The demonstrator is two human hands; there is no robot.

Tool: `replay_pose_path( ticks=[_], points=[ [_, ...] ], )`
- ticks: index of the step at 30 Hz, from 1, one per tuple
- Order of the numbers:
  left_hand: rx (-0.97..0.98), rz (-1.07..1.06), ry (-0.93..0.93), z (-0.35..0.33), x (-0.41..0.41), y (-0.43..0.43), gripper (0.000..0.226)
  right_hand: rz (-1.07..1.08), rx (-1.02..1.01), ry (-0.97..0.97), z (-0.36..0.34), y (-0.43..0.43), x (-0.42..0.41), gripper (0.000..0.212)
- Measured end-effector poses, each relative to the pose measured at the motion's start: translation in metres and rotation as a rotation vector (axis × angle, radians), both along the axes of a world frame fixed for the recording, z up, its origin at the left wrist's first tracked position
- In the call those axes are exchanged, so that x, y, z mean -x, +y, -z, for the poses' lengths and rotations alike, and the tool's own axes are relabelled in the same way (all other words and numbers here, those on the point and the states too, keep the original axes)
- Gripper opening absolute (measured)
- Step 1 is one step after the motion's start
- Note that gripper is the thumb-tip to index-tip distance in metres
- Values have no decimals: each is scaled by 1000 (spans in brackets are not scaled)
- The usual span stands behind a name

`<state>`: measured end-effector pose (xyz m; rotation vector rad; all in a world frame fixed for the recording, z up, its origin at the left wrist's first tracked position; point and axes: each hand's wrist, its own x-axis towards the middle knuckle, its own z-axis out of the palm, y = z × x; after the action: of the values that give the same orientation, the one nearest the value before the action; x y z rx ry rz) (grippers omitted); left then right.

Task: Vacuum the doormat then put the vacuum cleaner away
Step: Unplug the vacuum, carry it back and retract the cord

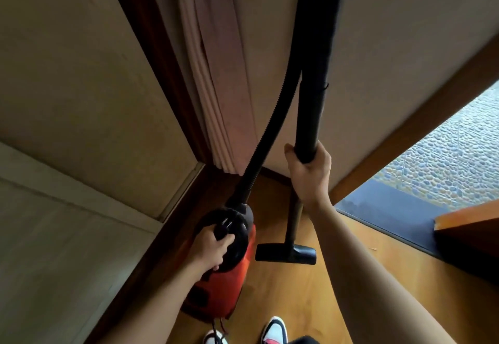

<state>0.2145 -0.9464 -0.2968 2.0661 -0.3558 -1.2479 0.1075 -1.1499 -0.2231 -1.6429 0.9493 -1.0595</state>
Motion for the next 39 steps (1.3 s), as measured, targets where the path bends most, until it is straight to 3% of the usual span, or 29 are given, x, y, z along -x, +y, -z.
replay_pose_path(
  ticks=[12, 18, 28, 31, 37, 39],
  points=[
    [52, -43, 13, 204, -14, -26, 10, 51, 73, -83, 157, -19, -35, 42],
    [67, -19, -20, 281, -14, -49, 11, 95, 93, -102, 204, -40, -37, 24],
    [111, -27, -17, 344, -5, -74, 20, 50, 209, -145, 234, -69, -37, 19],
    [118, -32, -6, 350, -1, -78, 21, 40, 177, -164, 244, -73, -38, 26],
    [141, -6, 3, 362, 2, -86, 21, 38, 22, -122, 278, -73, -43, 17],
    [152, -2, 6, 368, 2, -88, 21, 45, -31, -125, 289, -75, -44, 25]
  ],
)
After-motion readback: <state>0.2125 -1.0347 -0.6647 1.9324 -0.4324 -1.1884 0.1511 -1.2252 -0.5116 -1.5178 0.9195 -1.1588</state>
